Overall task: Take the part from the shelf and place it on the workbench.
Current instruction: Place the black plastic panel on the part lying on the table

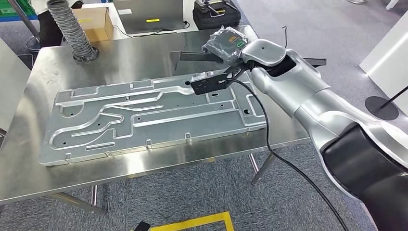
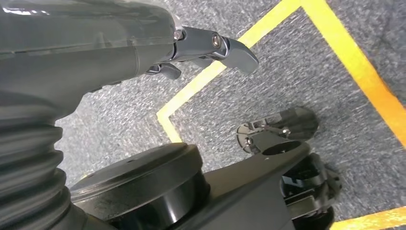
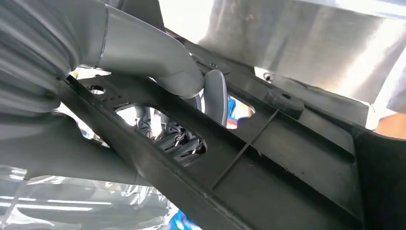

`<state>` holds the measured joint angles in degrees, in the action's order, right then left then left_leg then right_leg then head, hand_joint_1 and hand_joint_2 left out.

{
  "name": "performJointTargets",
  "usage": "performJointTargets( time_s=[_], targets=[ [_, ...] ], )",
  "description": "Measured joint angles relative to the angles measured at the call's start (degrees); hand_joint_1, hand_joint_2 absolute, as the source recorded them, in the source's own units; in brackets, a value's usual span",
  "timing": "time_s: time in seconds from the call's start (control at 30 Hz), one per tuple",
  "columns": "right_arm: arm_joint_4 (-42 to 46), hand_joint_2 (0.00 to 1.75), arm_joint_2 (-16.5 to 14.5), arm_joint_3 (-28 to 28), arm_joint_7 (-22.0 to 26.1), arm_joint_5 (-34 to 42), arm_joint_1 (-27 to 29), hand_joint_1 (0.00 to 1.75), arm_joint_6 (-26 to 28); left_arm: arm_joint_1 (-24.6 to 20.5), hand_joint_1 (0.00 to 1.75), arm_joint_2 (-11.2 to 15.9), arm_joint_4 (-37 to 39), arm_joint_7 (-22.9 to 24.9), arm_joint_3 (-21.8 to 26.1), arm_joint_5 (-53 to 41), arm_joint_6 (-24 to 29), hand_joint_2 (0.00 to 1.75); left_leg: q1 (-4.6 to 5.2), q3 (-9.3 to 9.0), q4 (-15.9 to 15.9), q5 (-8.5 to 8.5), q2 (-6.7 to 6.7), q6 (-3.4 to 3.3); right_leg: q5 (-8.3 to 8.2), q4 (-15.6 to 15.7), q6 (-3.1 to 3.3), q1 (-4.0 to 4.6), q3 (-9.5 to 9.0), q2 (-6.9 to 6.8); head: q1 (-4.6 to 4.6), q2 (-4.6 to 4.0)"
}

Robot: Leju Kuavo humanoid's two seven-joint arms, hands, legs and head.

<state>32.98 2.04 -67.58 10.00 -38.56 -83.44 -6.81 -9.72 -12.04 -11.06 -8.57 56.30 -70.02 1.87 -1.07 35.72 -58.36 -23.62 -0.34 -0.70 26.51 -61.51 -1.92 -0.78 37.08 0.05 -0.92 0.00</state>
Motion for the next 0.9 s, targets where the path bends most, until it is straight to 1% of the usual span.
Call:
performJointTargets(
  time_s=[0.03,0.07,0.1,0.13,0.17,0.2,0.23,0.27,0.3,0.33,0.4,0.43,0.47,0.5,0.53,0.6,0.63,0.67,0.7,0.73,0.77,0.8,0.83,0.9],
  targets=[
    [-0.16,1.75,-0.16,-0.65,-0.07,-1.02,-0.17,1.36,0.42,-0.05,0.00,-0.05,0.00,-0.20,-0.11,-0.10,-0.01,1.75,0.00,-0.03,0.05,0.03,0.01,-0.21,1.84,-3.42,-0.13,-0.02,1.49,-0.01,0.00,0.00],
    [-0.36,1.75,-0.31,-1.29,-0.08,-1.99,-0.31,1.36,0.85,-0.08,0.00,-0.08,0.00,-0.33,-0.22,-0.13,-0.02,1.75,0.05,-0.02,0.05,0.02,0.01,-0.39,3.77,-7.58,-0.21,0.00,3.37,-0.02,0.00,0.00],
    [-0.60,1.75,-0.45,-1.98,-0.02,-3.03,-0.37,1.36,1.27,-0.08,0.00,-0.11,0.00,-0.41,-0.30,-0.14,-0.01,1.75,0.11,-0.02,0.03,0.01,-0.01,-0.48,5.15,-11.37,-0.23,0.02,5.13,-0.02,0.00,0.00],
    [-0.86,1.75,-0.59,-2.63,0.06,-4.07,-0.38,1.36,1.63,-0.03,0.00,-0.12,0.00,-0.44,-0.38,-0.15,0.04,1.75,0.18,-0.04,0.01,-0.01,-0.06,-0.55,5.52,-13.54,-0.17,0.02,6.19,-0.01,0.00,0.00],
    [-1.13,1.75,-0.78,-3.24,0.12,-5.01,-0.41,1.36,1.93,0.01,0.00,-0.13,0.00,-0.44,-0.47,-0.15,0.09,1.75,0.27,-0.06,-0.02,-0.02,-0.13,-0.58,4.79,-13.45,0.01,0.04,6.22,-0.01,0.00,0.00],
    [-1.38,1.75,-1.02,-3.78,0.15,-5.78,-0.53,1.36,2.14,0.05,0.00,-0.15,0.00,-0.44,-0.58,-0.14,0.17,1.75,0.38,-0.11,-0.05,-0.04,-0.21,-0.58,3.05,-10.94,0.32,0.09,5.09,-0.01,0.00,0.00],
    [-1.60,1.75,-1.31,-4.19,0.12,-6.37,-0.74,1.36,2.26,0.05,0.00,-0.18,0.00,-0.41,-0.68,-0.15,0.31,1.75,0.49,-0.16,-0.07,-0.07,-0.26,-0.55,0.83,-6.77,0.76,0.23,3.12,-0.01,0.00,0.00],
    [-1.84,1.75,-1.61,-4.54,0.06,-6.91,-1.03,1.36,2.39,0.04,0.00,-0.27,0.00,-0.33,-0.79,-0.16,0.50,1.75,0.67,-0.15,-0.11,-0.11,-0.28,-0.46,-0.77,-2.60,1.19,0.41,1.05,-0.02,0.00,0.00],
    [-2.11,1.31,-1.97,-4.88,0.00,-7.43,-1.34,1.02,2.49,0.01,0.00,-0.36,0.00,-0.20,-0.87,-0.19,0.79,1.75,0.78,-0.12,-0.14,-0.14,-0.26,-0.30,-1.83,0.64,1.49,0.62,-0.49,-0.06,-0.01,0.00],
    [-2.42,0.87,-2.26,-5.24,-0.03,-7.99,-1.57,0.68,2.65,-0.02,0.00,-0.44,0.00,-0.03,-0.93,-0.23,1.07,1.75,0.82,-0.08,-0.16,-0.17,-0.23,-0.09,-2.19,2.47,1.69,0.84,-1.34,-0.08,-0.01,0.00],
    [-3.08,0.00,-2.70,-5.99,0.07,-9.01,-1.80,0.00,3.10,-0.04,0.00,-0.54,0.00,0.36,-1.01,-0.41,1.58,1.75,0.77,-0.09,-0.02,-0.12,-0.17,0.47,-2.12,3.25,1.83,1.00,-1.56,-0.13,-0.01,0.00],
    [-3.36,0.00,-2.85,-6.31,0.18,-9.40,-1.85,0.00,3.32,-0.02,0.00,-0.56,0.00,0.57,-1.05,-0.52,1.85,1.75,0.73,-0.10,-0.01,-0.24,-0.15,0.78,-2.26,3.54,2.03,0.86,-1.73,-0.17,-0.01,0.00],
    [-3.61,0.00,-2.99,-6.57,0.27,-9.69,-1.94,0.00,3.51,0.01,0.00,-0.58,0.00,0.80,-1.08,-0.61,2.22,1.75,0.71,0.04,-0.45,-0.71,-0.11,1.08,-2.42,3.89,2.28,0.69,-1.94,-0.23,-0.01,0.00],
    [-3.87,0.00,-3.15,-6.79,0.36,-9.86,-2.05,0.00,3.65,0.05,0.00,-0.58,0.00,1.09,-1.10,-0.67,2.74,1.75,0.67,0.68,-2.07,-1.84,-0.08,1.39,-2.58,4.24,2.53,0.50,-2.15,-0.29,-0.02,0.00],
    [-4.12,0.00,-3.33,-6.96,0.40,-9.94,-2.13,0.00,3.77,0.10,0.00,-0.59,0.00,1.38,-1.11,-0.66,3.24,1.31,0.56,1.77,-4.67,-3.41,-0.05,1.65,-2.68,4.45,2.70,0.40,-2.29,-0.34,-0.02,0.00],
    [-4.69,0.00,-3.73,-7.27,0.50,-9.98,-2.21,0.00,3.97,0.17,0.00,-0.59,0.00,2.12,-1.11,-0.57,4.23,0.44,0.36,5.23,-12.50,-7.06,-0.02,2.06,-2.67,4.45,2.85,0.44,-2.29,-0.30,-0.02,0.00],
    [-4.96,0.00,-3.94,-7.41,0.54,-9.97,-2.20,0.00,4.04,0.20,0.00,-0.59,0.00,2.52,-1.11,-0.53,4.43,0.00,0.30,6.56,-15.31,-7.89,-0.01,2.19,-2.64,4.41,2.86,0.44,-2.29,-0.27,-0.01,0.00],
    [-5.23,0.00,-4.10,-7.50,0.56,-9.95,-2.20,0.00,4.08,0.23,0.00,-0.58,0.00,2.89,-1.11,-0.46,4.42,0.00,0.23,7.07,-16.31,-7.72,-0.01,2.31,-2.60,4.34,2.82,0.42,-2.31,-0.24,-0.02,0.00],
    [-5.49,0.00,-4.21,-7.55,0.55,-9.92,-2.24,0.00,4.10,0.24,0.00,-0.57,0.00,3.17,-1.10,-0.37,4.14,0.00,0.14,6.36,-14.76,-6.36,0.01,2.40,-2.51,4.23,2.71,0.37,-2.35,-0.22,-0.02,0.00],
    [-5.74,0.00,-4.32,-7.56,0.50,-9.86,-2.32,0.00,4.10,0.24,0.00,-0.56,0.00,3.38,-1.10,-0.27,3.73,0.00,0.01,4.59,-11.07,-4.22,0.04,2.48,-2.36,4.04,2.54,0.32,-2.41,-0.21,-0.02,0.00],
    [-5.97,0.00,-4.42,-7.55,0.40,-9.78,-2.48,0.00,4.10,0.23,0.00,-0.57,0.00,3.49,-1.09,-0.16,3.36,0.00,-0.08,2.47,-6.90,-2.54,0.07,2.53,-2.16,3.80,2.29,0.32,-2.40,-0.18,-0.02,0.00],
    [-6.22,0.00,-4.52,-7.52,0.26,-9.68,-2.67,0.00,4.09,0.23,0.00,-0.60,0.00,3.56,-1.09,-0.08,3.11,0.00,-0.10,0.80,-3.49,-1.38,0.05,2.34,-1.98,3.51,2.00,0.39,-2.30,-0.13,-0.01,0.00],
    [-6.45,0.00,-4.60,-7.47,0.13,-9.55,-2.85,0.00,4.08,0.25,0.00,-0.63,0.00,3.62,-1.09,-0.03,2.99,0.00,-0.07,-0.23,-1.37,-0.89,0.02,2.05,-1.88,3.29,1.72,0.48,-2.17,-0.09,-0.01,0.00],
    [-6.87,0.00,-4.68,-7.31,-0.11,-9.26,-3.04,0.00,4.01,0.29,0.00,-0.66,0.00,3.71,-1.09,-0.04,2.91,0.00,0.16,-0.48,-0.64,-1.00,-0.10,1.19,-1.89,3.20,1.17,0.60,-1.98,-0.04,-0.01,0.00]
  ],
)
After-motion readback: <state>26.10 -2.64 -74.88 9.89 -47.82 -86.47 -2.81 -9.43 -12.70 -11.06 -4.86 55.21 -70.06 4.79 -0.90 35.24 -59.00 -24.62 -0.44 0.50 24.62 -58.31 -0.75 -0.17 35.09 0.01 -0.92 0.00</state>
